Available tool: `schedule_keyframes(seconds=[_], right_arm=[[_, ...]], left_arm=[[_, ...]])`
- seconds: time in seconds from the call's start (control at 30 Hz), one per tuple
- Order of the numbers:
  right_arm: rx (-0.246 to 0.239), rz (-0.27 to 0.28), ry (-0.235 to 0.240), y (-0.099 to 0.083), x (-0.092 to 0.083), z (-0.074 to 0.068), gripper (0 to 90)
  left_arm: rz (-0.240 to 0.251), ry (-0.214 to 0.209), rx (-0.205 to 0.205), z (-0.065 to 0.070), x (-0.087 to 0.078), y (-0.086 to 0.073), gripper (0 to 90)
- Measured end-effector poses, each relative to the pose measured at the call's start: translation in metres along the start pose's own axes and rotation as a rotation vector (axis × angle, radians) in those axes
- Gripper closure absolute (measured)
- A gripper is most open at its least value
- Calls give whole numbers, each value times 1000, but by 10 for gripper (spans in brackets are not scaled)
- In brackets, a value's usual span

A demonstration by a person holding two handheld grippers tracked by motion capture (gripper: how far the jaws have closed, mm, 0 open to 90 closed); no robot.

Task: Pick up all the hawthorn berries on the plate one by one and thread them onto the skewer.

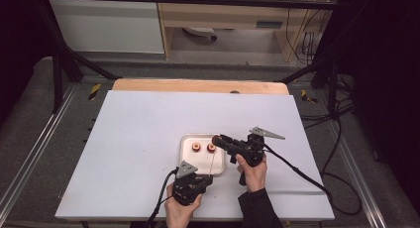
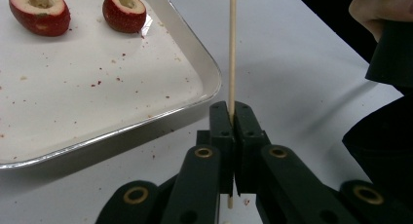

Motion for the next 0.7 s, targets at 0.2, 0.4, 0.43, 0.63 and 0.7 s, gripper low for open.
schedule_keyframes(seconds=[0.2, 0.4, 0.43, 0.63, 0.7], right_arm=[[-4, -25, 0, -2, -1, -1, 606], [-13, -29, -3, -4, -2, -2, 607], [-13, -29, -3, -4, -2, -2, 607], [6, -62, 6, -3, -4, -1, 608], [1, -65, 7, -2, -5, -1, 609]], left_arm=[[22, -11, 15, 2, 0, -1, 885], [9, -5, 7, -1, -1, 0, 886], [9, -2, 15, -1, 0, 0, 886], [4, 13, 60, -2, -2, 0, 888], [7, 14, 63, -2, -2, 0, 888]])
Point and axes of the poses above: each handheld gripper's, and its own axes: x roughly forward along the jaws, y roughly out of its top, z roughly to its right, the point moved 3 cm from there along x, roughly forward along the jaws, and after that the axes turned 15 degrees about -y, right-handed, at the moved point
